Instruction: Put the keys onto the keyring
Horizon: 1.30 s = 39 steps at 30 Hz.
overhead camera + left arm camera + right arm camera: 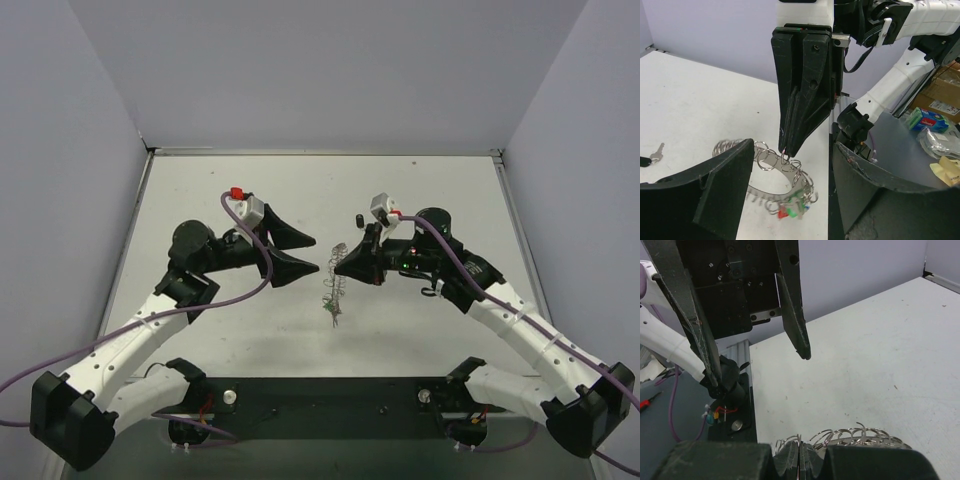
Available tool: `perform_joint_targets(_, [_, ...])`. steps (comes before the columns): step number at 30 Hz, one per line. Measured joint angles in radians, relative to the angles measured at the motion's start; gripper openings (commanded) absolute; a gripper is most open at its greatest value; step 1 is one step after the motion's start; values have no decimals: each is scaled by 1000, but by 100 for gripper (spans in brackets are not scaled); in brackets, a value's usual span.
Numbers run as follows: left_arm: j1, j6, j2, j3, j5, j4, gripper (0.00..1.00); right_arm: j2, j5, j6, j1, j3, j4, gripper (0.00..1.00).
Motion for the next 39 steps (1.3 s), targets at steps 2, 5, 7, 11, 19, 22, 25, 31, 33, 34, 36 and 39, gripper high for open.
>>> perform_joint_targets(2, [-5, -1, 10, 0, 0, 4, 70, -10, 4, 15, 0, -23, 35, 0])
perform_joint_targets(5, [-11, -1, 21, 0, 0, 5, 68, -11, 0, 25, 0, -24, 61, 0])
perform_joint_targets(7, [-13, 0, 26, 0, 0, 5, 66, -10, -11, 26, 0, -23, 70, 0])
perform_joint_targets(11, [-13, 3, 34, 0, -1, -1, 65, 2, -39, 26, 0, -17, 69, 0])
perform_joint_targets(19, [-13, 22, 35, 0, -4, -19, 67, 18, -103, 15, 0, -8, 53, 0])
perform_joint_targets(22, [-13, 32, 37, 0, 14, -19, 69, 19, -121, -3, 0, 3, 23, 0])
perform_joint_targets(25, [-14, 37, 41, -5, 45, -18, 69, 19, -143, -32, 0, 19, -7, 0])
perform_joint_targets(31, [-24, 58, 41, -30, 97, -10, 70, 20, -202, -100, -14, 77, -100, 0])
perform_joint_targets(33, [-30, 60, 43, -31, 110, -7, 69, 20, -223, -116, -20, 92, -120, 0])
perform_joint_targets(34, [-33, 60, 44, -31, 114, -5, 69, 20, -232, -121, -22, 97, -126, 0])
perform_joint_targets(36, [-42, 63, 47, -31, 128, -2, 68, 21, -248, -127, -24, 104, -142, 0])
perform_joint_targets(39, [-54, 64, 49, -31, 138, -2, 63, 21, -264, -135, -24, 106, -158, 0])
